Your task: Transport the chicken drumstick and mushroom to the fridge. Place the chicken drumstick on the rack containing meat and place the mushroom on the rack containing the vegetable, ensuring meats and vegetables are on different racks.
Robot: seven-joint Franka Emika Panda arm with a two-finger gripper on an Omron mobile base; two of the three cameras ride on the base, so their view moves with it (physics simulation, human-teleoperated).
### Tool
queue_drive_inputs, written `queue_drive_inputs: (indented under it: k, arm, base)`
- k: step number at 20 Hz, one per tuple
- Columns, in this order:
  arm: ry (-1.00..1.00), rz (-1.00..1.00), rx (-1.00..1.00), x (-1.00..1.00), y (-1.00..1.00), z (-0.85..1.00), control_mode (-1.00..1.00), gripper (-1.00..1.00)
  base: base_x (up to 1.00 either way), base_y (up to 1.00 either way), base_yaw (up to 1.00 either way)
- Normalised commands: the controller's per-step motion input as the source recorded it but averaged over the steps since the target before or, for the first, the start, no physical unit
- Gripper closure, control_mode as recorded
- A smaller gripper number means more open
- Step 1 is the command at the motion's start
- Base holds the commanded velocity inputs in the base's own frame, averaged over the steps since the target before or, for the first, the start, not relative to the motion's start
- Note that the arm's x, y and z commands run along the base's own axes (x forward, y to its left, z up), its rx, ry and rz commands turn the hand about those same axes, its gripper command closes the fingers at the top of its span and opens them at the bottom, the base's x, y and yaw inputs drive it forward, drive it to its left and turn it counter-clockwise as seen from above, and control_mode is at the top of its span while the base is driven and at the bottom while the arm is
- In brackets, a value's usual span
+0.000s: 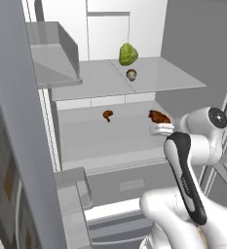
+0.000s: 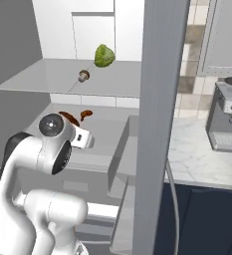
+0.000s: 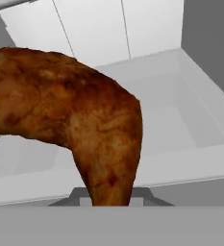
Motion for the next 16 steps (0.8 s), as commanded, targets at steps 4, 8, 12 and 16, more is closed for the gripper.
queue_drive_inputs:
  k: [4, 8, 12, 16]
  arm:
    - [0.02, 0.0, 0.02, 0.73, 0.0, -0.4, -1.0, 1.0]
    - [0.11, 0.0, 0.0, 0.61, 0.0, -0.4, -1.0, 1.0]
    - [0.25, 0.0, 0.0, 0.62, 0.0, -0.51, -1.0, 1.0]
    - [0.16, 0.0, 0.0, 0.63, 0.0, -0.46, -1.0, 1.0]
  base:
    - [0.0, 0.0, 0.0]
    - [0.0, 0.0, 0.0]
    - [0.0, 0.0, 0.0]
    - [0.0, 0.0, 0.0]
